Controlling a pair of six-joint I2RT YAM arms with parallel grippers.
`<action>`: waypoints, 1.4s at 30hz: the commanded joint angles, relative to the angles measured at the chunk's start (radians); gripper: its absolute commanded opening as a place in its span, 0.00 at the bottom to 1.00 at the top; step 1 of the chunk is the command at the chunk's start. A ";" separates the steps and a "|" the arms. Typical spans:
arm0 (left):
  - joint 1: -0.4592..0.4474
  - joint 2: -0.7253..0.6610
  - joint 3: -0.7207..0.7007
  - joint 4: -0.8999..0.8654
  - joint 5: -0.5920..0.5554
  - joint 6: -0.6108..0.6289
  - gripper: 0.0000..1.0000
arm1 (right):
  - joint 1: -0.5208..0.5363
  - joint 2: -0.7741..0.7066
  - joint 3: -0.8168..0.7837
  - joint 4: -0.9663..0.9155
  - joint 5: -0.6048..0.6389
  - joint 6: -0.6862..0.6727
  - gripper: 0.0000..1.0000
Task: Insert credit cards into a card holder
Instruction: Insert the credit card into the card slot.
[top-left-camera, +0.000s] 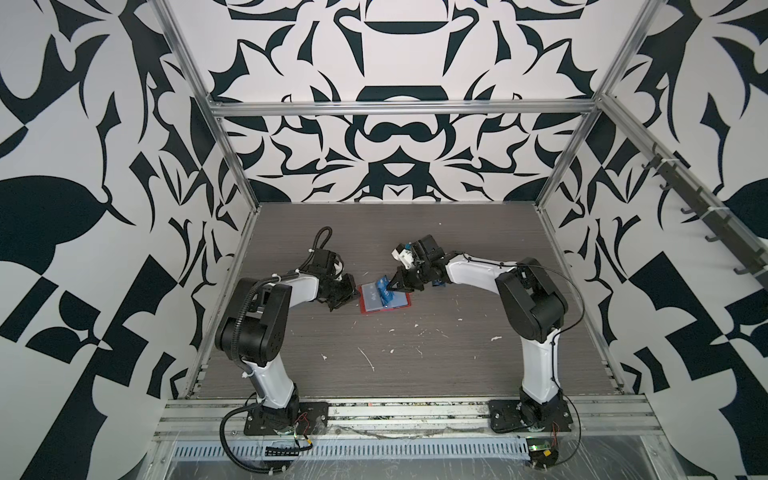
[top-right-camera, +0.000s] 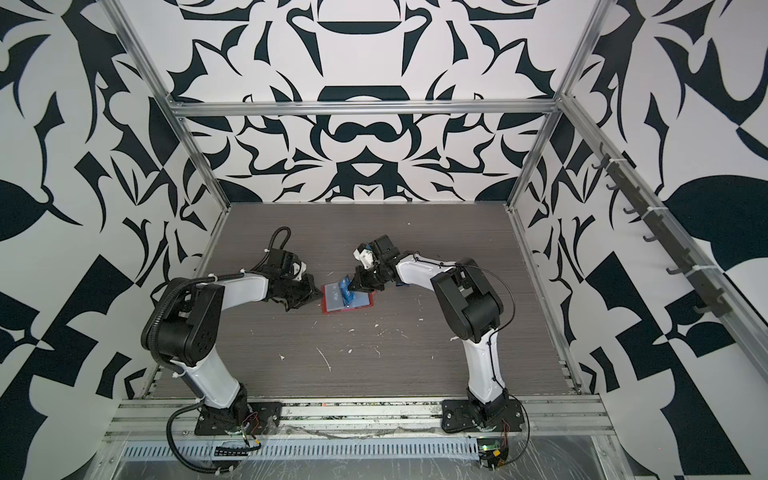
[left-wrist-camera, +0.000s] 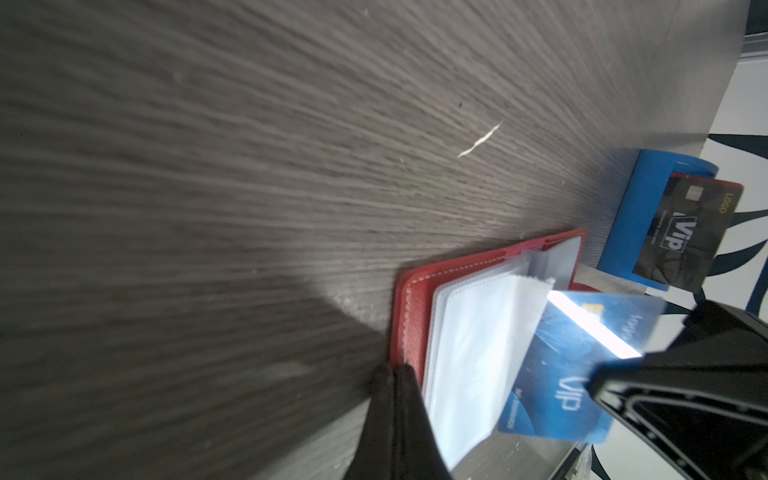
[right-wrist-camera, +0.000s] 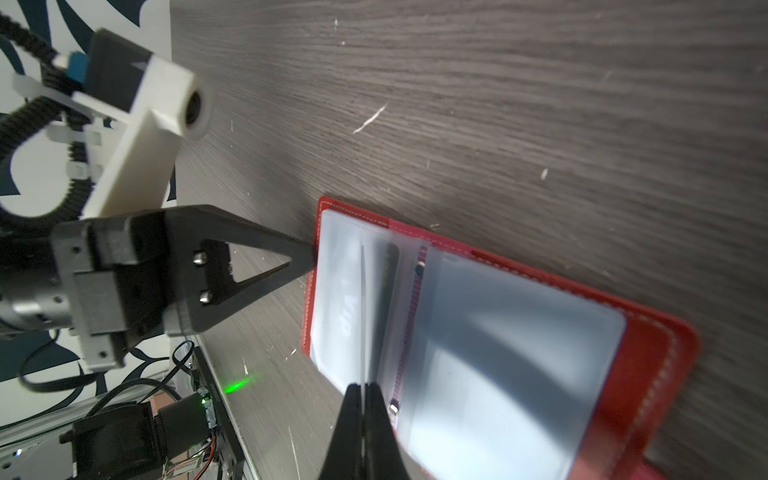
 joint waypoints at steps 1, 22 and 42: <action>0.001 -0.001 -0.010 -0.016 0.014 0.008 0.00 | 0.006 0.006 0.003 0.046 -0.017 0.022 0.00; 0.001 0.006 -0.027 -0.005 0.007 0.006 0.00 | 0.009 0.015 -0.125 0.201 0.015 0.111 0.00; 0.001 0.011 -0.039 0.009 0.008 -0.003 0.00 | 0.044 0.026 -0.149 0.253 0.032 0.154 0.00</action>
